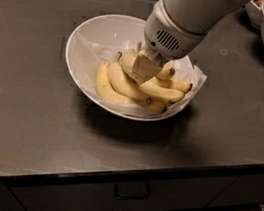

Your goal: Pick banana from white bowl

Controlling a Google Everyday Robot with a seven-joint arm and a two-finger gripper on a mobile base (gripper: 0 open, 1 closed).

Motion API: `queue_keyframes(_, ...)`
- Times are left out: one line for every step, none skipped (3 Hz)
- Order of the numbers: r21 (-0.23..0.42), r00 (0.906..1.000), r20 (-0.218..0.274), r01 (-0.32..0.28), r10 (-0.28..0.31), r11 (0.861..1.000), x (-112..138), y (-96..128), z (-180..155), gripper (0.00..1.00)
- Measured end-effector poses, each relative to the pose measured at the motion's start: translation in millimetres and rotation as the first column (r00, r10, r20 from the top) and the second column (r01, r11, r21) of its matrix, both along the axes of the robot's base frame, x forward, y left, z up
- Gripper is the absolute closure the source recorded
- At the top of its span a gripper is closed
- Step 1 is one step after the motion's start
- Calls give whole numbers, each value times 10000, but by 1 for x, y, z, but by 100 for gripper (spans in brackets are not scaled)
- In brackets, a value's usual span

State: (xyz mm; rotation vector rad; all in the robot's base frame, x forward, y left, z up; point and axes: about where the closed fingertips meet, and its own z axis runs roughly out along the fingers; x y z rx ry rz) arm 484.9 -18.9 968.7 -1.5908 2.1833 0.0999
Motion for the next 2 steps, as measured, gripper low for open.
queue_keyframes(617, 9961, 751, -511, 465, 9968, -12, -1, 18, 100)
queue_keyframes(1198, 9868, 1362, -1045, 879, 9873, -22, -5, 35, 100)
